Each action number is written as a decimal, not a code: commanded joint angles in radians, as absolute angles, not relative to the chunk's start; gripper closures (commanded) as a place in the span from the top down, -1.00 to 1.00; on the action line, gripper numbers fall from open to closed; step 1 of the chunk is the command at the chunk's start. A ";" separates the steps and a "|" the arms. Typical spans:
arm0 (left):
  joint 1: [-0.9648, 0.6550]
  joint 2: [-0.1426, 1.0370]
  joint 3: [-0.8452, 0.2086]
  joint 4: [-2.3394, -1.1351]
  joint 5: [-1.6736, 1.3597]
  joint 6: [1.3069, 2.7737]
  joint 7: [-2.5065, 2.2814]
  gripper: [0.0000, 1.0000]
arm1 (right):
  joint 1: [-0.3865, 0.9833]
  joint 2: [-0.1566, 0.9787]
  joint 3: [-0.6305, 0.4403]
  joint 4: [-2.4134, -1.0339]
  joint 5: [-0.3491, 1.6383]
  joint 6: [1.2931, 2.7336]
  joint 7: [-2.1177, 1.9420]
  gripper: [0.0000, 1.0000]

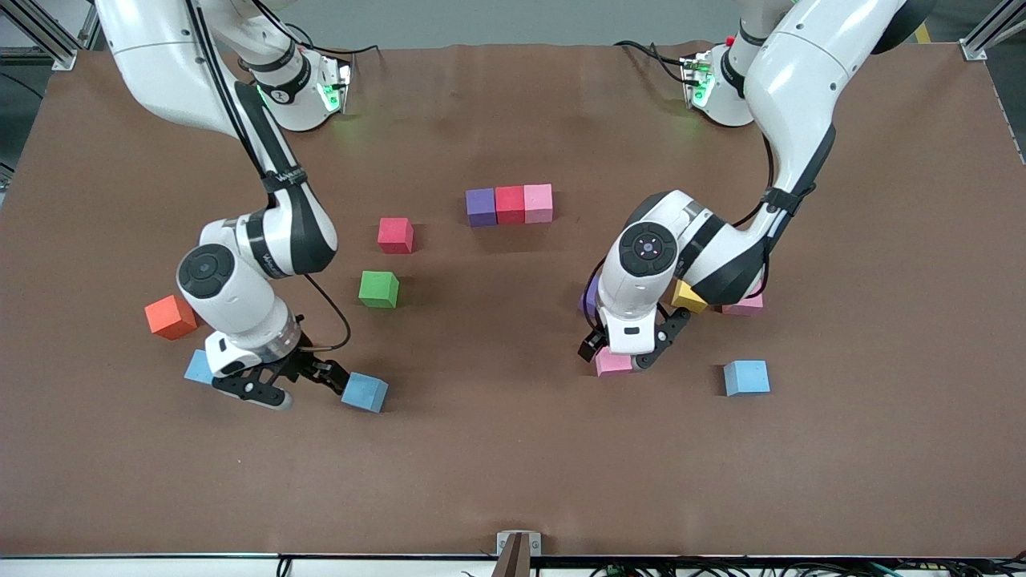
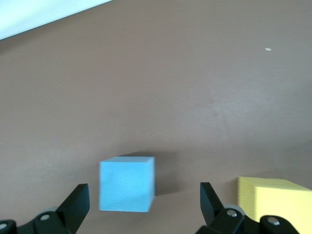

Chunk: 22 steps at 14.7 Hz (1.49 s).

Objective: Arrange 11 blocks into digit 3
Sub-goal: 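Reach the right gripper to the light blue cube while the left gripper moves out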

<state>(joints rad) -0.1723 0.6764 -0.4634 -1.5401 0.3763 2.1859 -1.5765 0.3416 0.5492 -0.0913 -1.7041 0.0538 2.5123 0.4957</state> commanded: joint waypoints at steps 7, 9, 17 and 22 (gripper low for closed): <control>-0.133 0.673 -0.469 -1.509 0.377 2.157 -1.534 1.00 | 0.373 0.624 -0.087 -1.626 0.014 2.510 0.485 1.00; -0.121 0.672 -0.469 -1.509 0.353 2.155 -1.496 1.00 | 0.376 0.652 -0.087 -1.602 -0.020 2.510 0.479 1.00; -0.110 0.683 -0.469 -1.509 0.344 2.129 -1.361 1.00 | 0.376 0.712 -0.087 -1.588 -0.025 2.510 0.480 1.00; -0.101 0.684 -0.468 -1.511 0.345 2.129 -1.322 1.00 | 0.391 0.733 -0.086 -1.588 -0.025 2.510 0.486 1.00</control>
